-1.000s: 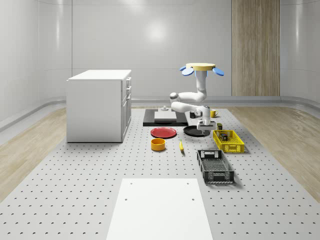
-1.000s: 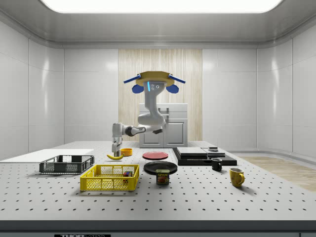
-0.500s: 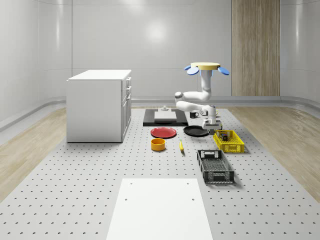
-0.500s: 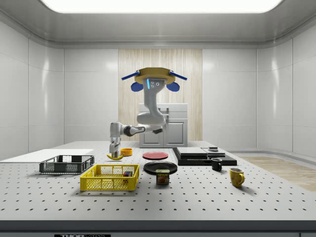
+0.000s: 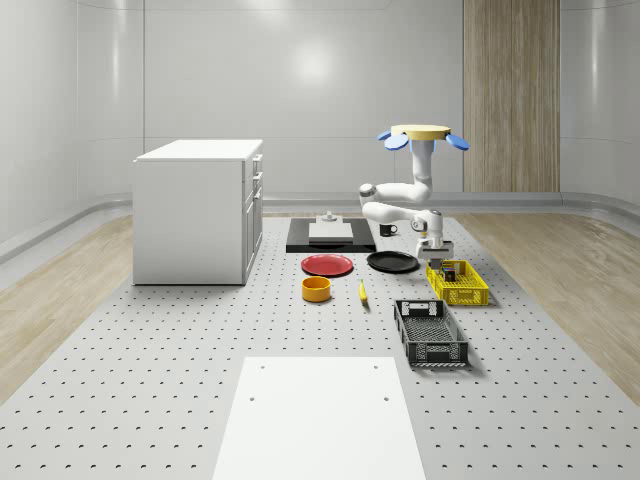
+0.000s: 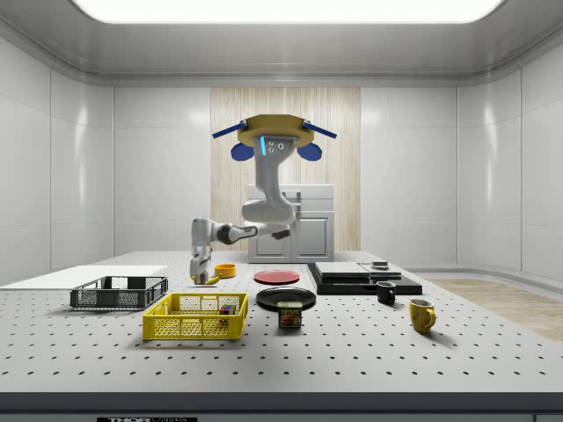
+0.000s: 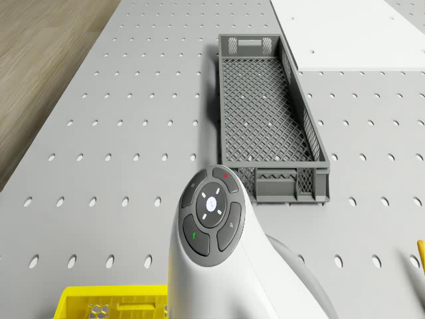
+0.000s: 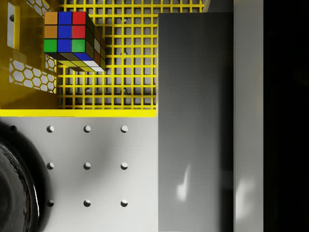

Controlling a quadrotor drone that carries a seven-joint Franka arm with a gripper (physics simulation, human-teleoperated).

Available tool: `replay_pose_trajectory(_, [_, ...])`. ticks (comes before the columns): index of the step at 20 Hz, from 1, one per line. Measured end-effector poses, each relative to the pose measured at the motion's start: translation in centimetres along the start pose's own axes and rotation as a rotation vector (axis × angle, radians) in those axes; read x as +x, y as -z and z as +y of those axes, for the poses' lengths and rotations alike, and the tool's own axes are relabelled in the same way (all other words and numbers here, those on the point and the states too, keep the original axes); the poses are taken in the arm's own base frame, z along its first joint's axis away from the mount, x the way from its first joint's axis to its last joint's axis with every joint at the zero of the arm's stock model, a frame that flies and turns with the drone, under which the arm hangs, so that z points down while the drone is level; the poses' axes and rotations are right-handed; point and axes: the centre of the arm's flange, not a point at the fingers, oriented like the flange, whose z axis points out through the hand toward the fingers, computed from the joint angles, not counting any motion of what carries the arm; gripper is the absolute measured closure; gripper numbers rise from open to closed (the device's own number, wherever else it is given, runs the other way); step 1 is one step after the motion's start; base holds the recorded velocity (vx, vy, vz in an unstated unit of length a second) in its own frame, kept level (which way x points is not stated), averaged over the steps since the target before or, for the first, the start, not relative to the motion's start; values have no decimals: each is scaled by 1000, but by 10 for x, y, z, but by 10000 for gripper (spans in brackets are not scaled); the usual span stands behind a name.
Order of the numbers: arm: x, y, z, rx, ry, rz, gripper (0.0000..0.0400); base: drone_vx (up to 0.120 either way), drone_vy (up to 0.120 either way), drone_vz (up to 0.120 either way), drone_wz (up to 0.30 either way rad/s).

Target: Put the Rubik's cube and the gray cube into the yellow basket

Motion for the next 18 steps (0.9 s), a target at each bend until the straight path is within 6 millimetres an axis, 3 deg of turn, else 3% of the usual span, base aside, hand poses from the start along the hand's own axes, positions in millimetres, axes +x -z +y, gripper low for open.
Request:
replay_pose_trajectory(5, [0,0,0,0,0,0,150,0,120,0,0])
replay_pose_trajectory(16, [0,0,0,0,0,0,150,0,120,-109,0])
replay_pose_trajectory(18, [0,-2,0,0,0,0,150,0,0,0,0])
